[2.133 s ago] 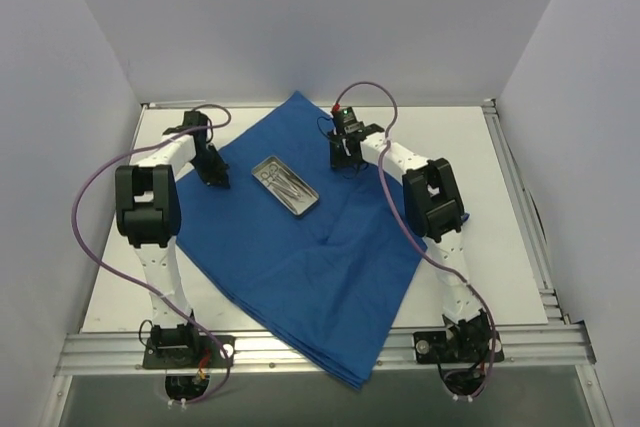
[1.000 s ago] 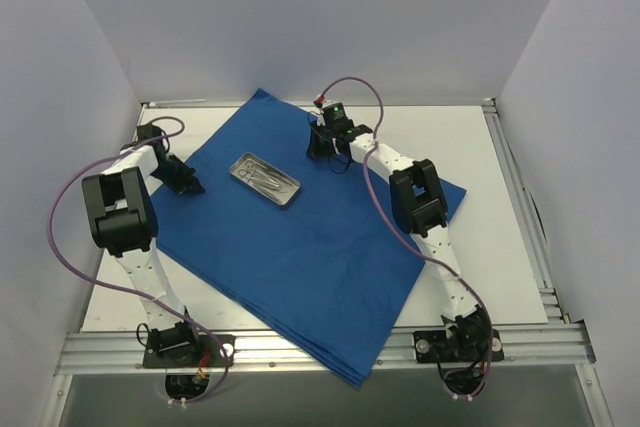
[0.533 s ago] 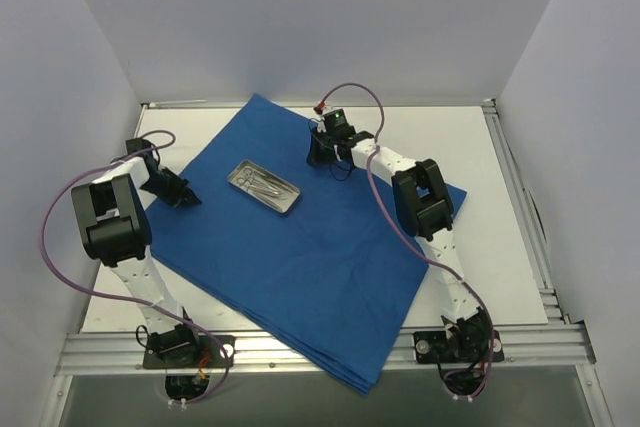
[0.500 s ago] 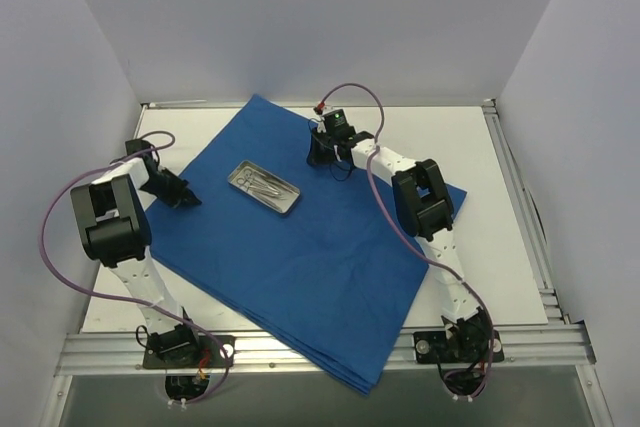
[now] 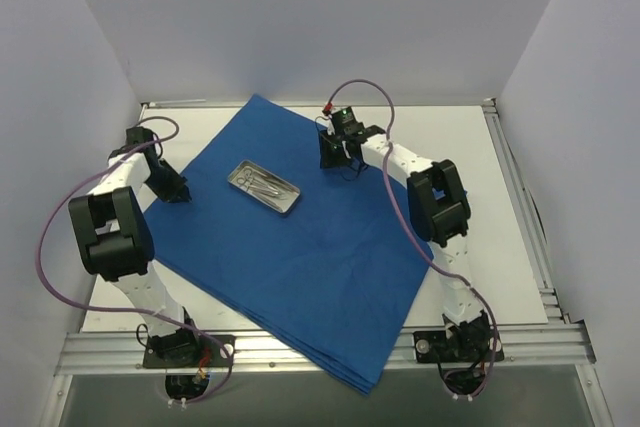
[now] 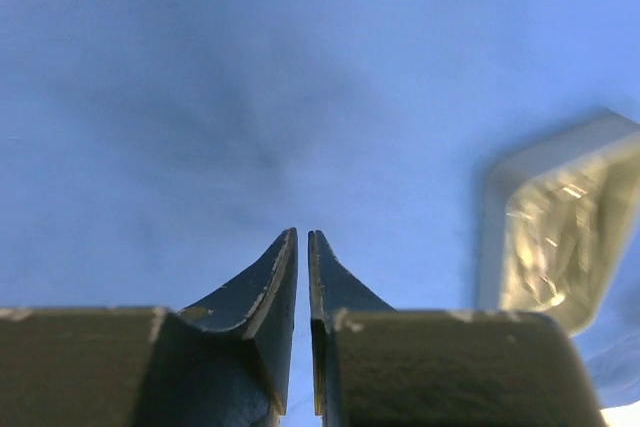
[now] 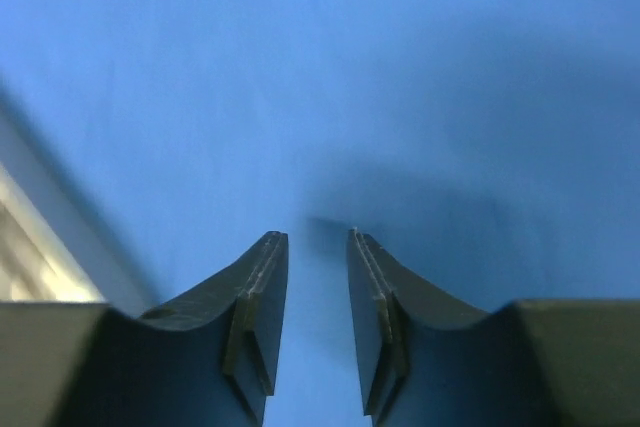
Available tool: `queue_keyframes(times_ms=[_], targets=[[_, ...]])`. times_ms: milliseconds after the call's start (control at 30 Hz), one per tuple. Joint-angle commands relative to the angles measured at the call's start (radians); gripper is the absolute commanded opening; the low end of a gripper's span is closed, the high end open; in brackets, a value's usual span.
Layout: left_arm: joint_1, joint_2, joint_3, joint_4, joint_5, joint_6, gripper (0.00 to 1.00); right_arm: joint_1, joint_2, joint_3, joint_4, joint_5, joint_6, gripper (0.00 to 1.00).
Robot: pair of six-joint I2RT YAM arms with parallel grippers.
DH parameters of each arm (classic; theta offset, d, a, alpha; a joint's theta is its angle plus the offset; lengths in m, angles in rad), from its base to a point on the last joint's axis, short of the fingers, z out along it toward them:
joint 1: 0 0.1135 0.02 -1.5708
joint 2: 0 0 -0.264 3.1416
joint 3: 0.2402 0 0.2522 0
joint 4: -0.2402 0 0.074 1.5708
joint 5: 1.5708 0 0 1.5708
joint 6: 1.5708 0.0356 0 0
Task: Open and lay out the surgical kit
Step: Smooth out the surgical kit at the center of the board.
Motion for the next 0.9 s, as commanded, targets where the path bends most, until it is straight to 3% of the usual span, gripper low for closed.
queue_keyframes(times_ms=[0,67,100,167,367,500,700,867], targets=[[-0.064,-0.078,0.060,0.011,-0.033,0.029,0.18,-0.001,-0.249,-0.145,-0.037,-0.045,0.001,0.29],[-0.078,-0.058,0.066,0.023,0.014,0.021,0.13,-0.002,-0.318,-0.337,0.030,-0.154,0.009,0.24],[-0.080,-0.046,0.077,0.023,0.037,0.012,0.05,-0.002,-0.376,-0.396,0.050,-0.191,0.012,0.07],[-0.084,-0.017,0.087,0.024,0.085,0.009,0.02,-0.001,-0.421,-0.552,0.104,-0.342,0.007,0.00],[-0.117,0.029,0.086,0.069,0.125,0.000,0.02,0.004,-0.572,-0.887,0.345,-0.599,0.050,0.00],[-0.126,0.071,0.095,0.069,0.130,-0.004,0.02,0.007,-0.567,-0.972,0.502,-0.707,0.113,0.00],[-0.126,0.112,0.093,0.051,0.115,-0.022,0.02,0.009,-0.498,-0.986,0.517,-0.707,0.145,0.00],[-0.109,0.172,0.084,0.040,0.114,-0.031,0.02,0.010,-0.555,-1.093,0.494,-0.667,0.153,0.00]])
